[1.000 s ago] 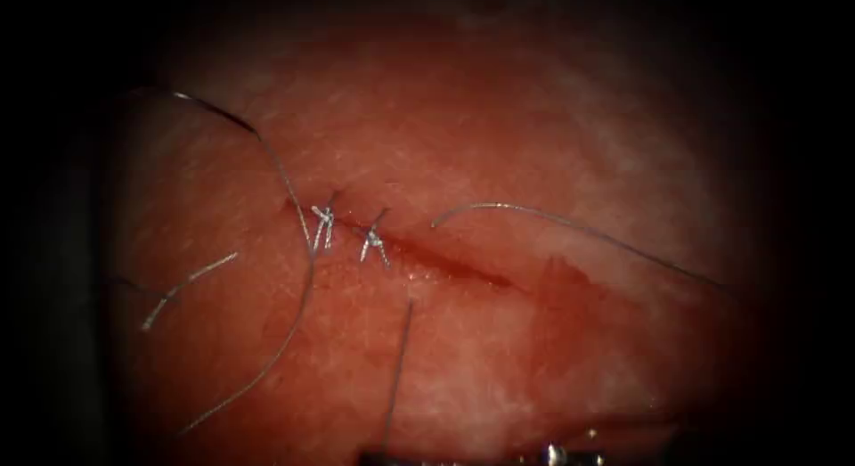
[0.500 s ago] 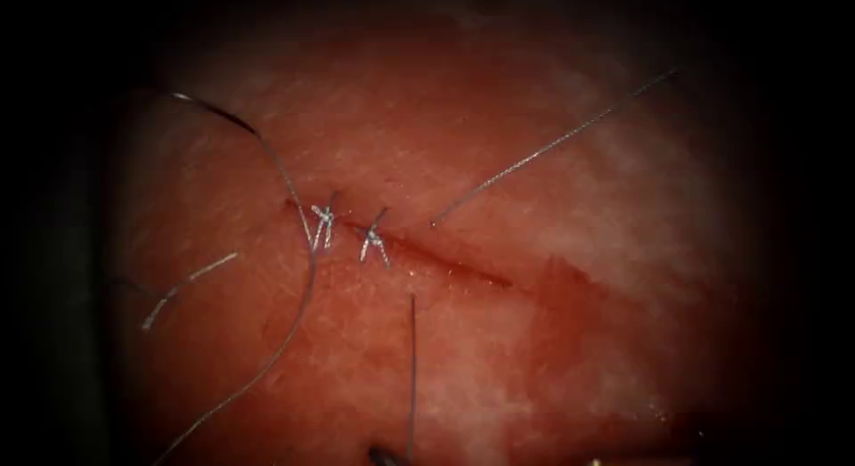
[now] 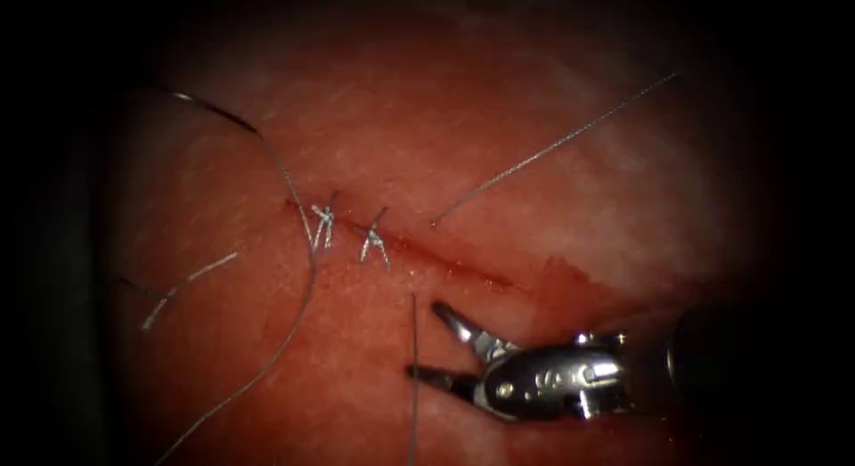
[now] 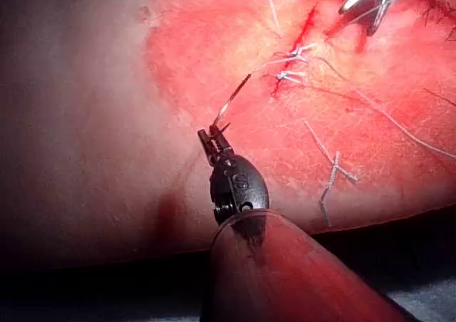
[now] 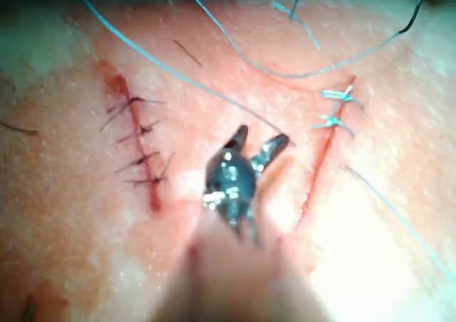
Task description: Wound Closure
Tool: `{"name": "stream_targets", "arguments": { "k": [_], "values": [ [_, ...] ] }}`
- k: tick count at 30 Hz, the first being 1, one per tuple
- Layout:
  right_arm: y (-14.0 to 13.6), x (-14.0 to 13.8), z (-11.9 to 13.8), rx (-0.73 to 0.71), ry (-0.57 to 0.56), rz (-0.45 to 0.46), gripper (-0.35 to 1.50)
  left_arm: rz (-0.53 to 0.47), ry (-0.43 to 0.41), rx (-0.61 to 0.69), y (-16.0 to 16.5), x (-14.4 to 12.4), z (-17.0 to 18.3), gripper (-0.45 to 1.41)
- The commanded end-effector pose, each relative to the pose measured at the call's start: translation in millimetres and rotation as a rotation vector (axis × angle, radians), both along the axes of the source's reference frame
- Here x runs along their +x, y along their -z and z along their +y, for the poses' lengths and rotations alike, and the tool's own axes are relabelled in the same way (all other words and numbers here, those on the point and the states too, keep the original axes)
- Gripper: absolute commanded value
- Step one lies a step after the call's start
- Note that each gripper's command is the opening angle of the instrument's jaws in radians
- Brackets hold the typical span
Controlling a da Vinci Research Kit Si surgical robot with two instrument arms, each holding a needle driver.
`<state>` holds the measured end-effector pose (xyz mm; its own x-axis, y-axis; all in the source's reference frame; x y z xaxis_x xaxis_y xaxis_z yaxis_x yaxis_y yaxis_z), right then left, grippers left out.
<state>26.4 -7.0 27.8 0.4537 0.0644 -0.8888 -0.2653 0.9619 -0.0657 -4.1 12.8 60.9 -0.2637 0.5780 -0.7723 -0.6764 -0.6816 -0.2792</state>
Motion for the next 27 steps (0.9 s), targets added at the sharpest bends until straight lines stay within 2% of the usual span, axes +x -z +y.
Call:
{"name": "stream_targets", "arguments": {
  "k": [1, 6, 10, 11, 12, 18, 20, 21, 27],
  "values": [
    [-1.3, 0.7, -0.9, 0.001, -0.002, -0.003, 1.25, -0.002, -0.001, 0.005, -0.6, -0.6, -1.1, -0.45],
    [-2.6, 1.4, 0.0, -0.004, -0.010, -0.008, 1.14, -0.002, -0.001, 0.005, -0.6, -0.6, -1.1, -0.45],
    [-3.3, 2.2, 0.8, 0.000, -0.001, -0.004, 0.88, -0.002, -0.001, 0.005, -0.6, -0.6, -1.1, -0.45],
    [-3.5, 2.3, 0.8, 0.003, 0.007, -0.004, 0.71, -0.002, -0.001, 0.005, -0.6, -0.6, -1.1, -0.45],
    [-3.8, 2.1, 0.7, 0.018, 0.063, -0.004, -0.35, -0.002, -0.001, 0.005, -0.6, -0.6, -1.1, -0.45],
    [-3.0, 1.2, -0.1, 0.033, 0.069, -0.013, -0.35, -0.002, -0.001, 0.005, -0.6, -0.5, -1.1, -0.45],
    [-1.3, 1.0, -0.9, 0.046, 0.068, -0.009, -0.35, -0.002, -0.001, 0.005, -0.6, -0.5, -1.2, -0.45],
    [1.7, 1.3, -2.2, 0.054, 0.070, 0.009, -0.35, -0.002, -0.001, 0.005, -0.6, -0.5, -1.2, -0.45],
    [8.9, 2.7, -6.7, 0.072, 0.103, 0.045, -0.35, -0.002, -0.001, 0.005, -0.6, -0.5, -1.2, -0.45]
  ]
}}
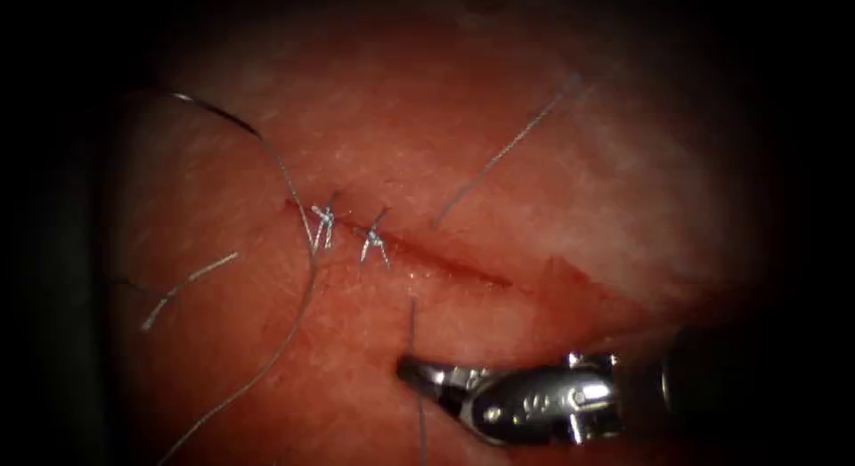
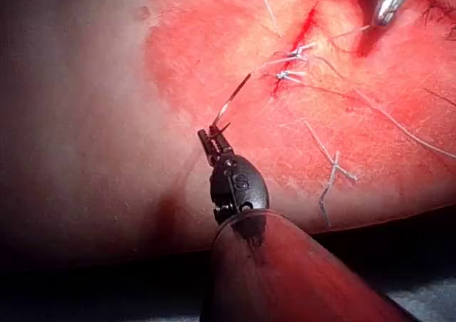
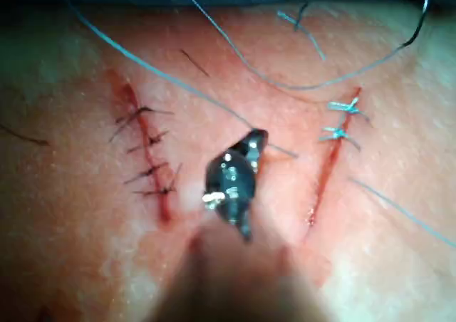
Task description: Wound Closure
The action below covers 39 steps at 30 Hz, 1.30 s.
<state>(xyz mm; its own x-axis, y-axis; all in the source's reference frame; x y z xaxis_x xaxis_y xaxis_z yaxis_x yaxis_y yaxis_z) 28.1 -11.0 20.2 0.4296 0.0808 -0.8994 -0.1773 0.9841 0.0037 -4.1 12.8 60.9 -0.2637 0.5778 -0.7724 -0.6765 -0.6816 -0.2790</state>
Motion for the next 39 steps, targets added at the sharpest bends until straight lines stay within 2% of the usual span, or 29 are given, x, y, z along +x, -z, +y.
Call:
{"name": "stream_targets", "arguments": {
  "k": [1, 3, 5, 8, 9, 10, 11, 14, 16, 17, 19, 20, 23, 28, 30, 33, 39],
  "values": [
    [3.5, 1.5, -4.4, 0.010, 0.018, 0.020, -0.35, -0.001, -0.001, 0.005, -0.6, -0.6, -1.1, -0.45],
    [4.4, 1.7, -5.0, 0.011, 0.021, 0.023, -0.35, -0.001, -0.001, 0.005, -0.6, -0.6, -1.1, -0.45],
    [6.6, 2.4, -6.5, 0.002, 0.032, 0.027, -0.35, -0.001, 0.000, 0.005, -0.6, -0.6, -1.1, -0.45],
    [7.0, 2.8, -6.6, 0.003, 0.028, 0.028, -0.35, -0.001, 0.000, 0.005, -0.6, -0.6, -1.1, -0.45],
    [6.8, 2.7, -6.0, -0.015, -0.009, 0.032, 1.11, -0.001, 0.000, 0.005, -0.6, -0.6, -1.1, -0.45],
    [6.6, 2.5, -5.6, -0.023, -0.023, 0.019, 1.25, -0.001, 0.000, 0.005, -0.6, -0.6, -1.2, -0.45],
    [6.2, 2.3, -5.2, -0.024, -0.032, 0.010, 1.30, -0.001, 0.000, 0.005, -0.6, -0.6, -1.1, -0.45],
    [4.1, 0.8, -3.7, -0.026, -0.045, -0.005, 1.35, -0.001, 0.000, 0.005, -0.6, -0.6, -1.2, -0.45],
    [3.6, 0.3, -3.3, -0.026, -0.046, -0.007, 1.36, -0.001, 0.000, 0.005, -0.6, -0.6, -1.1, -0.45],
    [2.3, -1.8, -1.9, -0.018, -0.037, -0.021, 1.38, -0.001, 0.000, 0.005, -0.6, -0.6, -1.2, -0.45],
    [2.0, -2.7, -1.3, -0.012, -0.029, -0.034, 1.38, -0.001, 0.000, 0.005, -0.6, -0.6, -1.2, -0.45],
    [1.4, -5.0, 0.0, -0.010, -0.029, -0.079, 1.38, -0.001, 0.000, 0.004, -0.6, -0.6, -1.2, -0.45],
    [0.1, -8.1, 1.6, -0.012, -0.050, -0.165, 1.41, 0.002, 0.003, 0.004, -0.6, -0.7, -1.2, -0.45],
    [-2.1, -11.2, 3.5, 0.003, -0.092, -0.198, 1.41, 0.003, 0.007, 0.003, -0.8, -1.4, -1.1, -0.45],
    [-2.8, -11.9, 4.1, 0.081, -0.124, -0.158, 1.31, 0.001, 0.007, 0.003, -0.9, -1.8, -0.9, -0.45],
    [-3.6, -12.4, 5.6, 0.217, -0.247, -0.028, 1.20, -0.002, 0.007, 0.000, -1.2, -2.3, -1.0, -0.45],
    [-6.5, -10.9, 8.7, 0.515, -0.367, 0.101, 1.08, -0.002, 0.005, -0.002, -1.3, -2.6, -1.3, -0.45]
  ]
}}
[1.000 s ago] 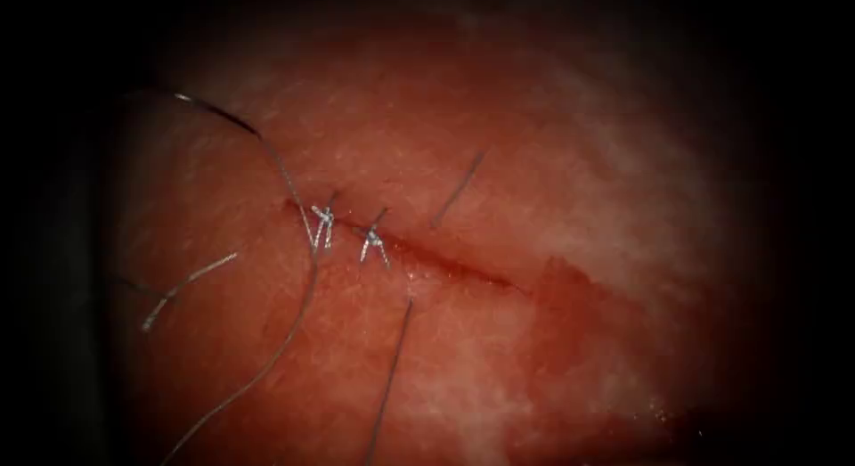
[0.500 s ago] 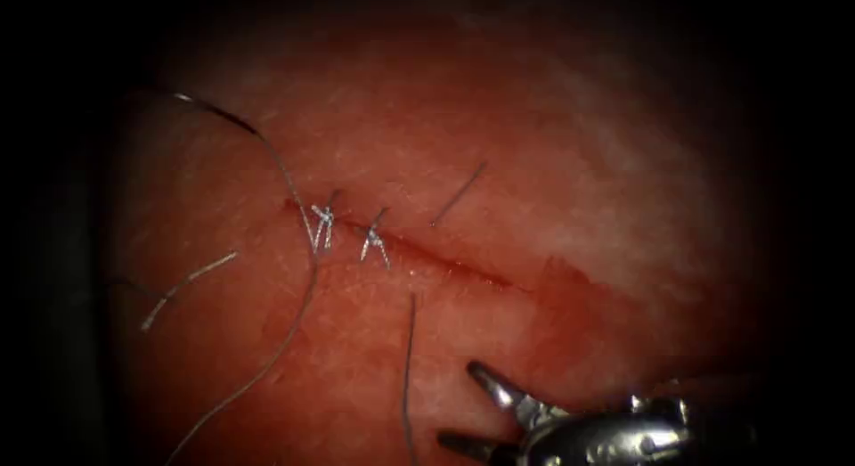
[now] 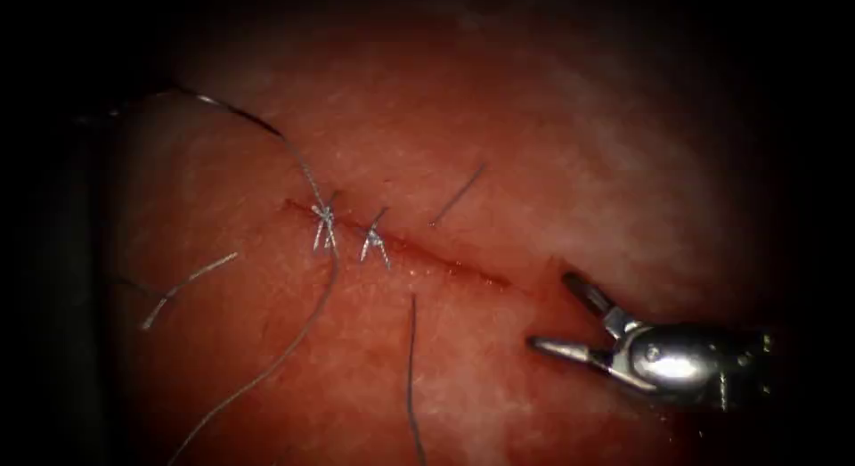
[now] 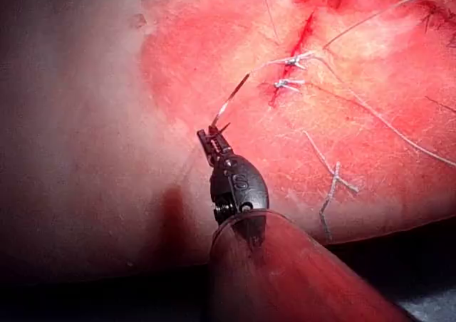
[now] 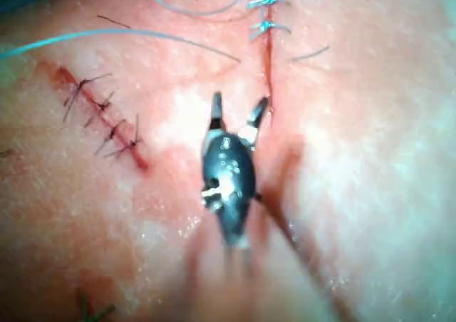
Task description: Wound Closure
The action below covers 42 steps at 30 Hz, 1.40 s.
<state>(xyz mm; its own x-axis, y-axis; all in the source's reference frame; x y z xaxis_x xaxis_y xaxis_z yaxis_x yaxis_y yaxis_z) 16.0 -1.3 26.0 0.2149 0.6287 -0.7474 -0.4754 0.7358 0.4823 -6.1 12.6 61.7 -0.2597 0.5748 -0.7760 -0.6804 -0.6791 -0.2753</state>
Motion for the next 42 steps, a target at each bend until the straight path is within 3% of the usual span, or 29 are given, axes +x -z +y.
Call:
{"name": "stream_targets", "arguments": {
  "k": [1, 7, 13, 19, 22, 27, 28, 29, 30, 37, 42],
  "values": [
    [-1.3, 1.6, -0.5, 0.041, -0.023, 0.016, 1.08, -0.002, -0.001, 0.004, -0.6, -0.5, -1.2, -0.45],
    [-6.0, 3.2, 2.7, 0.156, -0.147, 0.114, 1.06, 0.000, -0.003, 0.004, -0.6, -0.4, -1.3, -0.45],
    [-10.4, 4.3, 3.9, 0.240, -0.195, 0.182, 1.06, 0.003, -0.005, 0.005, -0.7, -0.4, -1.4, -0.45],
    [-11.8, 5.6, 4.6, 0.249, -0.190, 0.211, 1.03, 0.003, -0.005, 0.004, -0.7, -0.4, -1.5, -0.45],
    [-11.5, 6.2, 4.9, 0.267, -0.164, 0.241, 0.81, 0.002, -0.009, 0.006, -0.7, -0.4, -1.5, -0.45],
    [-11.1, 7.4, 5.7, 0.273, -0.158, 0.247, 0.71, 0.003, -0.008, 0.005, -0.7, -0.4, -1.5, -0.45],
    [-11.2, 7.6, 5.9, 0.273, -0.158, 0.248, 0.54, 0.003, -0.008, 0.005, -0.7, -0.4, -1.5, -0.45],
    [-11.3, 7.7, 6.0, 0.274, -0.148, 0.257, -0.13, 0.003, -0.008, 0.005, -0.7, -0.4, -1.5, -0.45],
    [-11.3, 7.7, 6.1, 0.275, -0.142, 0.261, -0.35, 0.003, -0.008, 0.005, -0.7, -0.4, -1.6, -0.45],
    [-11.0, 6.8, 7.4, 0.193, -0.179, 0.248, -0.35, 0.003, -0.009, 0.005, -0.7, -0.3, -1.6, -0.45],
    [-8.4, 6.2, 8.4, 0.140, -0.183, 0.248, -0.35, 0.003, -0.009, 0.005, -0.7, -0.3, -1.6, -0.45]
  ]
}}
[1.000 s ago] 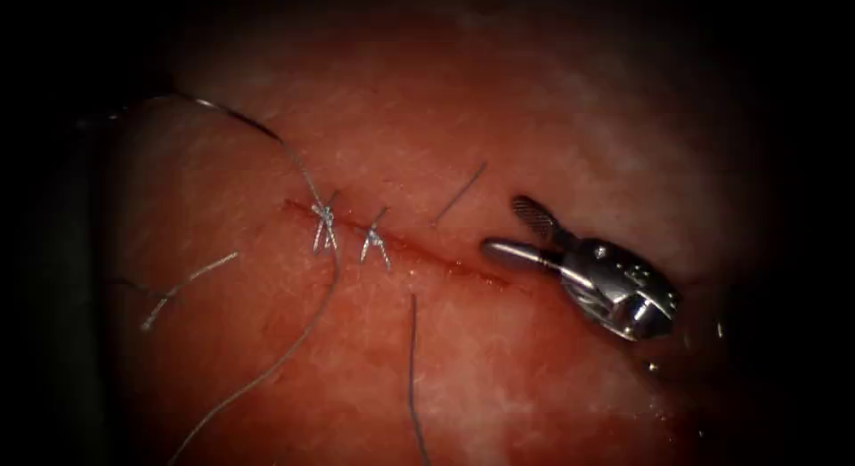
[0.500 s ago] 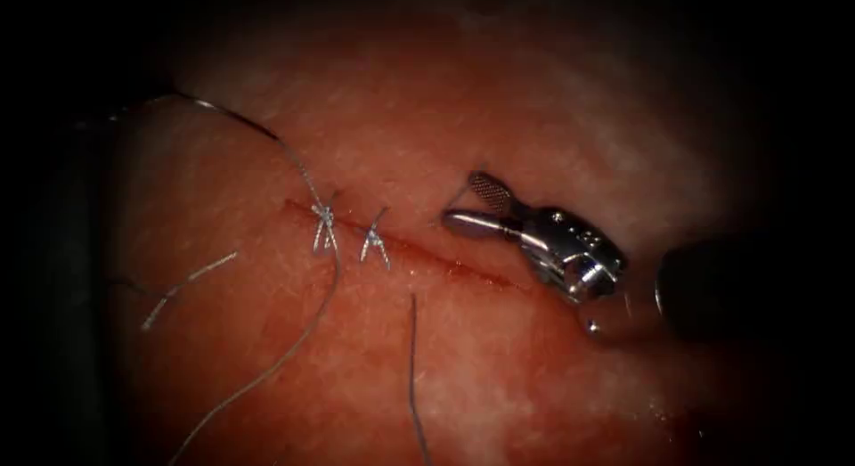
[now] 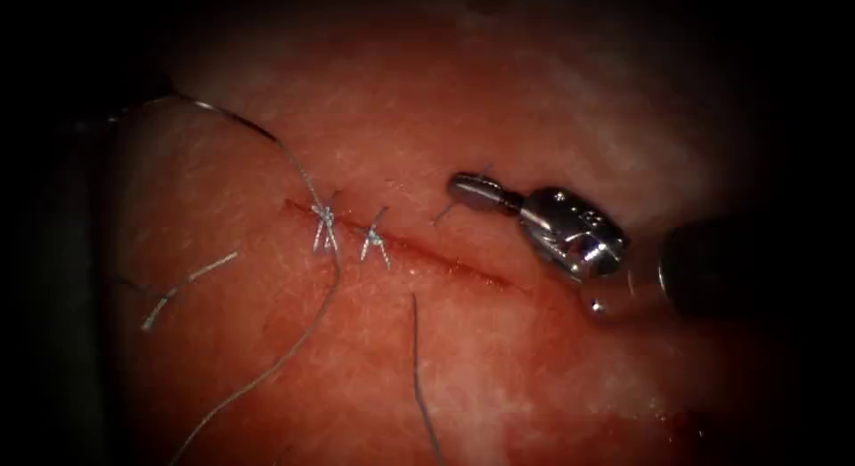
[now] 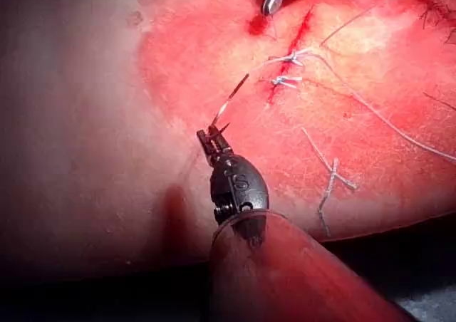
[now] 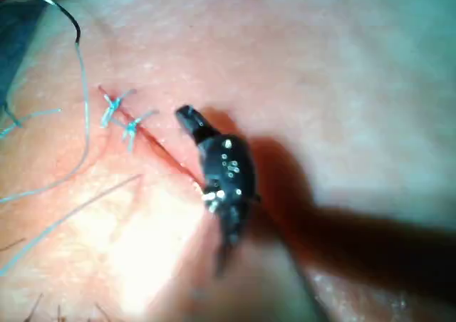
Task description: Wound Closure
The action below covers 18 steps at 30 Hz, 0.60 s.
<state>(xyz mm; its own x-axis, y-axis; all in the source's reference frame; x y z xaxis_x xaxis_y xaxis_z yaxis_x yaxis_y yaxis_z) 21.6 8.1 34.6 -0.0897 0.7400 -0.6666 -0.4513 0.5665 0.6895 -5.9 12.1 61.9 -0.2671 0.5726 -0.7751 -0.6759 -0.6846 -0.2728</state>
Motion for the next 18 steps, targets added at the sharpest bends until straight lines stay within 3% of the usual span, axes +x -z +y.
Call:
{"name": "stream_targets", "arguments": {
  "k": [1, 6, 12, 13, 14, 15, 17, 18],
  "values": [
    [0.8, 0.5, -0.9, -0.012, 0.001, -0.002, -0.35, -0.001, -0.001, 0.005, -0.5, -0.5, -1.1, -0.45],
    [4.1, 0.8, -0.3, -0.052, 0.004, -0.008, -0.35, -0.001, 0.000, 0.005, -0.5, -0.6, -1.1, -0.45],
    [4.8, 1.9, -0.2, -0.072, 0.023, -0.008, -0.35, -0.002, 0.000, 0.005, -0.6, -0.8, -1.0, -0.45],
    [4.7, 2.2, -0.2, -0.078, 0.022, -0.012, -0.20, -0.003, 0.000, 0.006, -0.6, -0.9, -0.9, -0.45],
    [4.4, 2.5, -0.2, -0.086, 0.022, -0.014, 0.49, -0.004, -0.001, 0.006, -0.7, -1.1, -0.7, -0.45],
    [4.3, 2.7, -0.2, -0.091, 0.016, -0.024, 0.99, -0.003, -0.004, 0.002, -0.8, -1.3, -0.6, -0.45],
    [4.2, 2.9, -0.1, -0.089, -0.003, -0.042, 1.29, -0.008, -0.006, 0.002, -1.1, -1.9, -0.1, -0.45],
    [4.3, 2.7, -0.1, -0.092, -0.003, -0.050, 1.29, -0.011, -0.008, 0.002, -1.2, -2.1, 0.1, -0.45]
  ]
}}
